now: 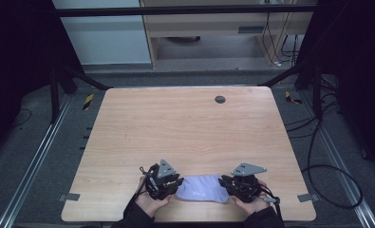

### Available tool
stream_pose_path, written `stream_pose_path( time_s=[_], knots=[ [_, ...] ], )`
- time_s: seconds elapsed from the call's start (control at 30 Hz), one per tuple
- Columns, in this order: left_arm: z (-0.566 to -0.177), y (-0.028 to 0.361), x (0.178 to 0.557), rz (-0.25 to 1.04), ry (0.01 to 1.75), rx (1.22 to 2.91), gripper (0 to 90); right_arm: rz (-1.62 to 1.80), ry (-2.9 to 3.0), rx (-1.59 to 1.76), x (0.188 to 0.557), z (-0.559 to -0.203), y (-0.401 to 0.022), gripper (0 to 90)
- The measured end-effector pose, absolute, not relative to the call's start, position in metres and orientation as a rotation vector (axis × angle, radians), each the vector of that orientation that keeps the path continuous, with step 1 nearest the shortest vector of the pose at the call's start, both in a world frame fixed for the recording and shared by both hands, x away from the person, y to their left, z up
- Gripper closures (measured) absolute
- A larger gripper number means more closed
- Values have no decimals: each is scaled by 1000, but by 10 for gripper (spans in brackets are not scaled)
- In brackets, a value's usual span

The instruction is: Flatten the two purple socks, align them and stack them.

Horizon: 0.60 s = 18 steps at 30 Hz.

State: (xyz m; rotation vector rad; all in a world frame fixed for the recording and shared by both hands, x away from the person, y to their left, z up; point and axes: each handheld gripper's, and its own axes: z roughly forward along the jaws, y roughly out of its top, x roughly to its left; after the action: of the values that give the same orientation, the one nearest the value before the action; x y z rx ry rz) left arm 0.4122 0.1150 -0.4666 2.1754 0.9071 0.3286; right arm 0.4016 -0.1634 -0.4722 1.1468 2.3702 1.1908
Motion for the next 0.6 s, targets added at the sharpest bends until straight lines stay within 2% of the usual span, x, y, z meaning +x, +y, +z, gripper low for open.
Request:
stream_pose_path(
  time_s=[0.17, 0.4, 0.47, 0.6],
  knots=[
    [-483, 107, 414, 306, 895, 2256, 837, 1130, 2433, 1114, 406, -488, -156, 842],
    [-489, 105, 413, 322, 878, 2277, 845, 1101, 2455, 1111, 406, -498, -155, 844],
    [-488, 106, 413, 321, 885, 2262, 831, 1114, 2452, 1116, 407, -497, -156, 817],
    [-479, 113, 412, 327, 861, 2187, 754, 1166, 2408, 1122, 407, -491, -163, 702]
  ],
)
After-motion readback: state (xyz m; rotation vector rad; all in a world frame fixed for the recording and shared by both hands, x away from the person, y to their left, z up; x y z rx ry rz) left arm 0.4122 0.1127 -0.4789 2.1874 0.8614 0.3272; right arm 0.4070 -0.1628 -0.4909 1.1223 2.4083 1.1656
